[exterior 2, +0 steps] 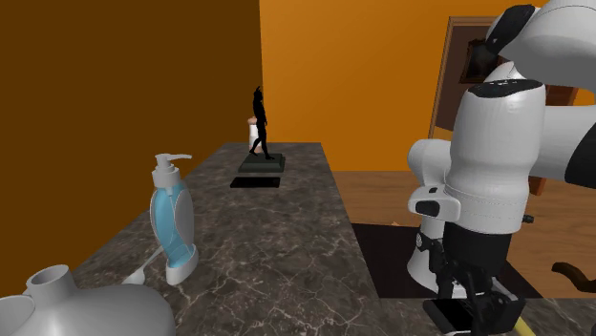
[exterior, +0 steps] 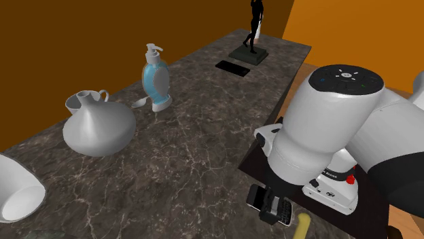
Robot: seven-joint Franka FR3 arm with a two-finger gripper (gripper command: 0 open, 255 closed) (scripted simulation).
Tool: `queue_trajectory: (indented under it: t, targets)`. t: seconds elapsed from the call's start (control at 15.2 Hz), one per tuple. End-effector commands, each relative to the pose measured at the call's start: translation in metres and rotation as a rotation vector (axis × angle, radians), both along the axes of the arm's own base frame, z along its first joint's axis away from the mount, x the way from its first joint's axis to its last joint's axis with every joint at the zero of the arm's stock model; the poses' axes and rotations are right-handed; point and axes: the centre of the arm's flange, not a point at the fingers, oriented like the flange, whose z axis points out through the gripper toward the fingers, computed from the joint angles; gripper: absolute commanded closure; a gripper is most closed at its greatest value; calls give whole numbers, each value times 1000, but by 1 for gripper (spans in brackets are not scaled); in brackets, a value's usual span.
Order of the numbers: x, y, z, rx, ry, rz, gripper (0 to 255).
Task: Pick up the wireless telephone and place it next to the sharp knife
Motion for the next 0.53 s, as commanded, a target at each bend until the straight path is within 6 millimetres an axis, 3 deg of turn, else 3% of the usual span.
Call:
queue_trajectory:
  t: [0.0,0.26,0.33,0.46]
  targets:
    - [0,0,0,0,0,0,255]
    - [0,0,0,0,0,0,255]
    - [0,0,0,0,0,0,0]
    - [0,0,0,0,0,0,0]
